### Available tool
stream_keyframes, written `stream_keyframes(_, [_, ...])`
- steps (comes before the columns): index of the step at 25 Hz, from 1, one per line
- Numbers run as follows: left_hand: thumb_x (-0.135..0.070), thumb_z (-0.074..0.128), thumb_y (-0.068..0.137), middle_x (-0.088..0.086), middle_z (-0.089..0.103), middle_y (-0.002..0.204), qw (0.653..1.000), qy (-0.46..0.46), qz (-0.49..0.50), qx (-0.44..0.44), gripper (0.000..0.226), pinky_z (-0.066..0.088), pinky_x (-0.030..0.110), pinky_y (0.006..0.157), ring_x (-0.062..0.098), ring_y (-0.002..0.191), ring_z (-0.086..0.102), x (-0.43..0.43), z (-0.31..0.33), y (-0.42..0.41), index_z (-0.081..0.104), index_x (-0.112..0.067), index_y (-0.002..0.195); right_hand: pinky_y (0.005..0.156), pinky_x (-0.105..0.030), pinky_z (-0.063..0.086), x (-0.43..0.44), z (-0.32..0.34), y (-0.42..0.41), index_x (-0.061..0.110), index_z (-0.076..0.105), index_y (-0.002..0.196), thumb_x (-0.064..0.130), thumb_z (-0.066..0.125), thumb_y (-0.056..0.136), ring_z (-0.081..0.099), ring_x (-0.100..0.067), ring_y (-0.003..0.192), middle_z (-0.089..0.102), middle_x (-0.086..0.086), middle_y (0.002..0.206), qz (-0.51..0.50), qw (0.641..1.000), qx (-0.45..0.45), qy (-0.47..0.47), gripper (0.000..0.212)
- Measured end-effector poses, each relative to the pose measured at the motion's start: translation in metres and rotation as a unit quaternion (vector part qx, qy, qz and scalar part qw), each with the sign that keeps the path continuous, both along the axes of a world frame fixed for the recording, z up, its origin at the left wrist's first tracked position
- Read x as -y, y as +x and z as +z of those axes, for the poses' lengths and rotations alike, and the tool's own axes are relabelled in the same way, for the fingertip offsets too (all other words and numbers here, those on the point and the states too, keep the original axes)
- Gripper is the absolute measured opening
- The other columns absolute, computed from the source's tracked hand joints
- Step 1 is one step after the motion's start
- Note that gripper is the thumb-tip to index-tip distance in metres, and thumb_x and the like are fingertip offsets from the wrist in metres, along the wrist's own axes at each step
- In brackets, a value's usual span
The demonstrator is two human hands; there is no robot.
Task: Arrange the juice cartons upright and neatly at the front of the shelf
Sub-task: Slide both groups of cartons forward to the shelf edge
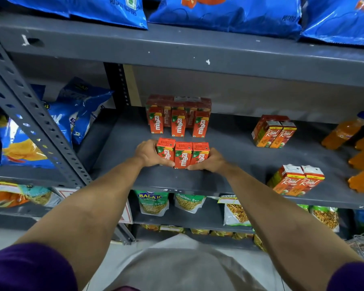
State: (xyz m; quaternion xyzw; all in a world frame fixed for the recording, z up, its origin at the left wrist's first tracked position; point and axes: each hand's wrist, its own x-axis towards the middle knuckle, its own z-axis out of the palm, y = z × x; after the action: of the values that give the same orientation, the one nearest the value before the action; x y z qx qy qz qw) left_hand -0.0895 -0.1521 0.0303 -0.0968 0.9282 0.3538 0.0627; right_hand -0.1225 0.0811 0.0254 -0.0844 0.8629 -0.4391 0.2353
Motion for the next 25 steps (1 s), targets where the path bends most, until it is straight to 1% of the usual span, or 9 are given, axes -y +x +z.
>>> stream_keyframes(2, [-0.048, 0.093, 0.036, -0.003, 0.074, 0.101, 0.998, 0.040, -0.024, 0.037, 0.066, 0.051, 0.038, 0.095, 0.017, 0.095, 0.068, -0.001, -0.002, 0.003, 0.070, -0.029, 0.095, 0.097, -0.046, 0.051, -0.001, -0.001, 0.004, 0.023, 0.069, 0.109, 0.027, 0.092, 0.055, 0.068, -0.016, 0.101, 0.073, 0.001, 0.110, 0.009, 1.000, 0.007, -0.003, 0.059])
stream_keyframes(4, [-0.038, 0.095, 0.041, -0.003, 0.073, 0.102, 0.993, 0.102, -0.022, 0.053, 0.066, 0.051, 0.042, 0.096, 0.016, 0.095, 0.068, -0.004, -0.007, 0.009, 0.069, -0.026, 0.101, 0.098, -0.046, 0.051, -0.002, -0.003, 0.008, 0.022, 0.069, 0.110, 0.026, 0.092, 0.055, 0.068, -0.016, 0.102, 0.073, 0.000, 0.111, 0.000, 1.000, 0.008, -0.011, 0.059])
stream_keyframes(8, [-0.028, 0.094, 0.051, -0.001, 0.072, 0.105, 0.984, 0.160, -0.017, 0.074, 0.060, 0.050, 0.041, 0.098, 0.016, 0.097, 0.067, -0.011, -0.015, 0.017, 0.067, -0.022, 0.105, 0.098, -0.044, 0.051, -0.006, -0.009, 0.017, 0.023, 0.071, 0.106, 0.025, 0.093, 0.053, 0.069, -0.015, 0.100, 0.074, 0.001, 0.108, -0.025, 0.999, 0.012, -0.026, 0.058])
stream_keyframes(11, [-0.029, 0.093, 0.053, -0.002, 0.072, 0.108, 0.981, 0.163, -0.023, 0.099, 0.060, 0.048, 0.039, 0.099, 0.016, 0.100, 0.066, -0.010, -0.012, 0.019, 0.066, -0.023, 0.107, 0.097, -0.041, 0.051, -0.006, -0.011, 0.024, 0.025, 0.070, 0.106, 0.025, 0.093, 0.054, 0.068, -0.013, 0.100, 0.074, 0.003, 0.107, -0.023, 0.999, 0.016, -0.033, 0.056])
stream_keyframes(13, [-0.028, 0.093, 0.054, -0.003, 0.072, 0.106, 0.980, 0.167, -0.031, 0.102, 0.056, 0.048, 0.039, 0.099, 0.015, 0.099, 0.066, -0.010, -0.011, 0.023, 0.066, -0.027, 0.103, 0.093, -0.036, 0.053, -0.006, -0.012, 0.028, 0.028, 0.070, 0.102, 0.024, 0.093, 0.054, 0.068, -0.007, 0.094, 0.074, 0.008, 0.100, -0.023, 0.999, 0.017, -0.035, 0.053])
stream_keyframes(15, [-0.026, 0.092, 0.055, -0.004, 0.072, 0.104, 0.979, 0.175, -0.035, 0.094, 0.050, 0.049, 0.039, 0.098, 0.013, 0.097, 0.067, -0.010, -0.013, 0.028, 0.066, -0.029, 0.098, 0.085, -0.027, 0.053, -0.005, -0.014, 0.031, 0.034, 0.070, 0.094, 0.026, 0.093, 0.053, 0.066, 0.003, 0.085, 0.072, 0.016, 0.090, -0.027, 0.999, 0.017, -0.032, 0.048])
stream_keyframes(18, [-0.026, 0.091, 0.058, -0.003, 0.072, 0.105, 0.980, 0.181, -0.043, 0.076, 0.049, 0.049, 0.039, 0.097, 0.013, 0.097, 0.066, -0.012, -0.018, 0.036, 0.066, -0.031, 0.099, 0.073, -0.019, 0.048, -0.006, -0.017, 0.033, 0.037, 0.067, 0.085, 0.028, 0.094, 0.051, 0.064, 0.006, 0.081, 0.070, 0.020, 0.083, -0.034, 0.999, 0.016, -0.023, 0.044])
stream_keyframes(22, [-0.026, 0.092, 0.056, -0.007, 0.072, 0.100, 0.981, 0.176, -0.045, 0.062, 0.047, 0.050, 0.032, 0.088, 0.008, 0.093, 0.066, -0.012, -0.018, 0.042, 0.065, -0.033, 0.094, 0.083, -0.027, 0.051, -0.004, -0.020, 0.037, 0.032, 0.069, 0.097, 0.030, 0.094, 0.049, 0.068, -0.004, 0.090, 0.073, 0.012, 0.095, -0.032, 0.999, 0.011, -0.020, 0.054])
stream_keyframes(25, [-0.026, 0.092, 0.056, -0.006, 0.072, 0.100, 0.983, 0.170, -0.048, 0.059, 0.047, 0.049, 0.028, 0.084, 0.007, 0.091, 0.066, -0.011, -0.018, 0.046, 0.066, -0.032, 0.095, 0.079, -0.025, 0.051, -0.003, -0.023, 0.043, 0.032, 0.068, 0.098, 0.033, 0.094, 0.049, 0.067, -0.003, 0.087, 0.072, 0.013, 0.094, -0.035, 0.999, 0.001, -0.016, 0.055])
